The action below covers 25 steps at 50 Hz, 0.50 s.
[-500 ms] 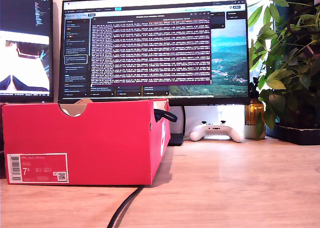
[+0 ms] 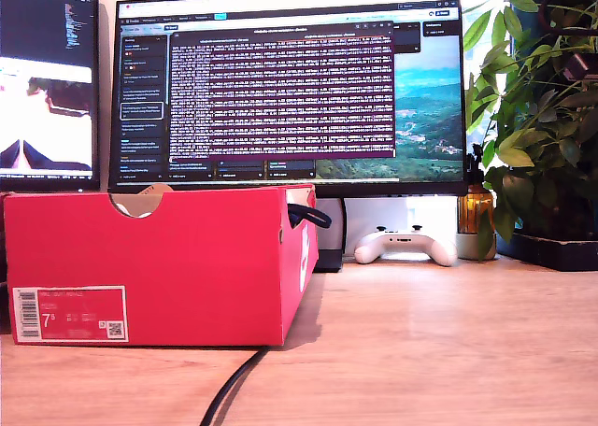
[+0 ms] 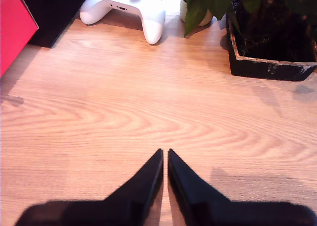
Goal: Pack the blue shoes by picking the first shoe and placing it inside the red shoebox, left side, then picking and rotating the second shoe and placing it in the shoebox
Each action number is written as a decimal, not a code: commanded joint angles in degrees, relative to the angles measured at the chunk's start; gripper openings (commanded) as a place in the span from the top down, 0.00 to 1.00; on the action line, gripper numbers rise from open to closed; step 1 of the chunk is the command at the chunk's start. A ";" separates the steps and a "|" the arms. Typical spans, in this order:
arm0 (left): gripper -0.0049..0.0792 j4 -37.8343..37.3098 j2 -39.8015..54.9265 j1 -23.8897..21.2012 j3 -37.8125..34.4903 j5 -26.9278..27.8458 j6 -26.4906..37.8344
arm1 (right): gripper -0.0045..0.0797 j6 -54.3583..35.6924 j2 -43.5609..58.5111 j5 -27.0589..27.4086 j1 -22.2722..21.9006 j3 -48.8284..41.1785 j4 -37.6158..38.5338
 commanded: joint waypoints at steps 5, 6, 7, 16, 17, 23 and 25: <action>0.97 -0.90 -0.22 0.17 -1.77 0.35 0.81 | 0.95 0.39 -1.46 -0.46 0.04 -1.27 0.15; 0.97 -1.16 -0.22 0.17 -1.77 0.09 0.87 | 0.95 0.44 -1.55 -0.46 0.04 -1.27 0.15; 0.97 -1.18 -0.22 0.17 -1.77 -0.33 0.87 | 0.95 0.50 -1.68 -0.46 0.04 -1.27 0.17; 0.97 -1.53 -0.15 0.09 -1.73 -0.26 0.79 | 0.95 2.47 -3.06 -0.46 0.44 -1.27 0.50; 0.97 -1.51 -0.15 0.11 -1.73 -0.17 0.83 | 0.95 2.60 -3.13 -0.46 0.42 -1.27 0.68; 0.97 -1.49 -0.15 0.11 -1.73 -0.20 0.85 | 0.95 3.06 -3.61 -0.44 0.42 -1.27 1.22; 0.97 -1.49 -0.15 0.11 -1.73 -0.20 0.85 | 0.95 3.34 -3.63 -0.44 0.42 -1.27 1.11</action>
